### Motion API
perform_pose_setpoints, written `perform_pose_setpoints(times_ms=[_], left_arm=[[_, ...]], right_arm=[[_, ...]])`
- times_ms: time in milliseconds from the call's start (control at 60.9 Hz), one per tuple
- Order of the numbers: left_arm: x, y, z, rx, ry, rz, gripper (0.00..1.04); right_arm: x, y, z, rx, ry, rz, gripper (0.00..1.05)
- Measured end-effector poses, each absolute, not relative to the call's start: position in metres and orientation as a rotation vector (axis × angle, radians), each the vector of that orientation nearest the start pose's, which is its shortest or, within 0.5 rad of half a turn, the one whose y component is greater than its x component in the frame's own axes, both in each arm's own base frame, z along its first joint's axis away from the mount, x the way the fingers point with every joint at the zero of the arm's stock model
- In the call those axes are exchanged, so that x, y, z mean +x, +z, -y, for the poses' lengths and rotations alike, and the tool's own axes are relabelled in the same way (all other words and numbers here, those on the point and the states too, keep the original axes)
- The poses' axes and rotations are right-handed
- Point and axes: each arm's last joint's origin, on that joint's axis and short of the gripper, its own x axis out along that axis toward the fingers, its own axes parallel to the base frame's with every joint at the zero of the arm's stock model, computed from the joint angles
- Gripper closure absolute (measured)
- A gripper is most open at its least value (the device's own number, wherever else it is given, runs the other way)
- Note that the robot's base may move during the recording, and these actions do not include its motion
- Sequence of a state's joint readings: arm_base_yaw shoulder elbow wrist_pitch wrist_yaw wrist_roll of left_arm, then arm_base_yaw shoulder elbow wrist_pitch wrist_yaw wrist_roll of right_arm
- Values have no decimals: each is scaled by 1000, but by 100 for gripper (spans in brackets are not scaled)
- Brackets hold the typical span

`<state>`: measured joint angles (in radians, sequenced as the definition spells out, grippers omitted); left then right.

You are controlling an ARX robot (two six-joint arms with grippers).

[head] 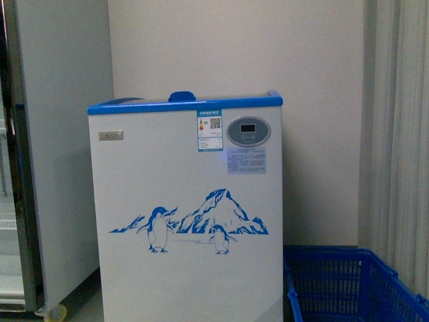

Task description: Put drink in fridge

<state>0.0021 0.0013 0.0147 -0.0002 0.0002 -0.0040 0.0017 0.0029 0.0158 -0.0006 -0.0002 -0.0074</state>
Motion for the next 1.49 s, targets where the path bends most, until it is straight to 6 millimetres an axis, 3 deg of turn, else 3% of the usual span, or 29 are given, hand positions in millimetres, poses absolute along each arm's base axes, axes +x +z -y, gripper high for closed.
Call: perform_pose_setpoints(times_ms=[1493], left_arm=[[97,168,0,-4,2,12,8]], right_arm=[[97,169,0,-7,2,12,7]])
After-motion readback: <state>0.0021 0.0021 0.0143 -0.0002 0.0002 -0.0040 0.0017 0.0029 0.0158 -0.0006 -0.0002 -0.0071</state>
